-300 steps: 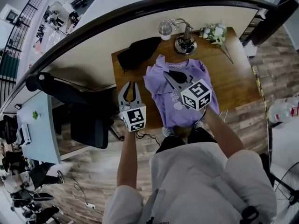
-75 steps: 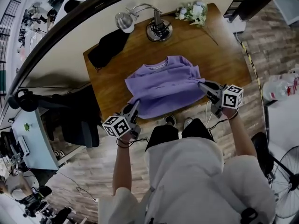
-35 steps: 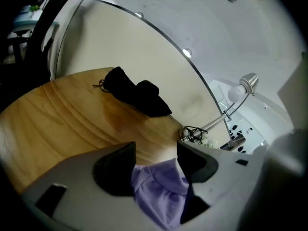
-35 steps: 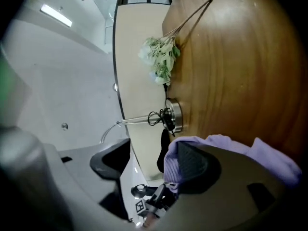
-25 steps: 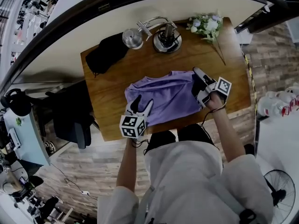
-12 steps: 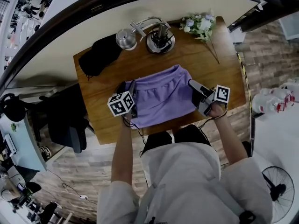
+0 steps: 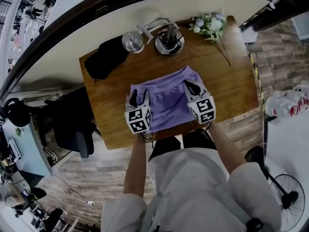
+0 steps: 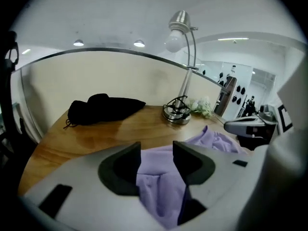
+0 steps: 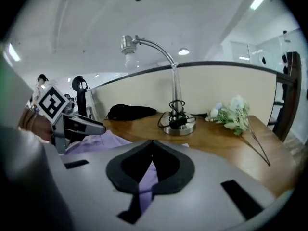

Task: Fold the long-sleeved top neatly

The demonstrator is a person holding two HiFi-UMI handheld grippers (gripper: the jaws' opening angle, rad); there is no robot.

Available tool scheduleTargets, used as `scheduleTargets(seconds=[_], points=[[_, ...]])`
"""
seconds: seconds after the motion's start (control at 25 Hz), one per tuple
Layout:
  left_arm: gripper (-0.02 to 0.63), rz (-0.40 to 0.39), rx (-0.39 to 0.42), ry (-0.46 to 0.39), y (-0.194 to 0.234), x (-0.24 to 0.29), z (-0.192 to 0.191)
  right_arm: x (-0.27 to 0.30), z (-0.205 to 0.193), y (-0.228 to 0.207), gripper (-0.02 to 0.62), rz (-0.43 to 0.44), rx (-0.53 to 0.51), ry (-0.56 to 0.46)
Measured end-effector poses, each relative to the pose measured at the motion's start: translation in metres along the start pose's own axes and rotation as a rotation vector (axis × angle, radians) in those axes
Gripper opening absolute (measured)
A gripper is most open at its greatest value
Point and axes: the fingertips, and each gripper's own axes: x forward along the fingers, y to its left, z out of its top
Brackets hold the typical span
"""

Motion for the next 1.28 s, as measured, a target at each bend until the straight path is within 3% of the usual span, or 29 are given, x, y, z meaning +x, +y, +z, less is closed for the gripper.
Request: scheduleTargets(seconds=[0.12, 0.24, 0.44, 0.64, 0.84, 1.08, 1.28], points=[[0.2, 0.052, 0.033, 0.022, -0.006, 0.004, -0.023, 0.012, -0.017, 0.009, 0.009, -0.077, -0.01, -0.016], [0.188, 0.115, 0.022, 0.056, 0.015, 0.008, -0.048, 0.012, -0.042, -0.013, 0.009, -0.113, 0.071, 0.024], [0.157, 0.127, -0.066, 0.031, 0.033, 0.01, -0.049, 0.011, -0.058, -0.044, 0.009, -0.077, 0.243, 0.035], [0.146, 0.135, -0.074, 0.037, 0.032, 0.005, -0.046, 0.007, -0.053, -0.045, 0.009, -0.051, 0.293, 0.041], [0.146, 0.119, -0.05, -0.027, 0.023, -0.031, -0.032, -0.045, -0.04, -0.061, 0.009, -0.092, 0.296, -0.02], [0.146, 0.057, -0.03, -0.008, -0.019, -0.056, -0.051, -0.101, -0.104, -0.082, 0.047, -0.163, 0.376, 0.094], [0.146, -0.048, 0.02, -0.001, -0.083, -0.036, -0.05, -0.115, -0.133, -0.071, 0.116, -0.123, 0.536, 0.11]])
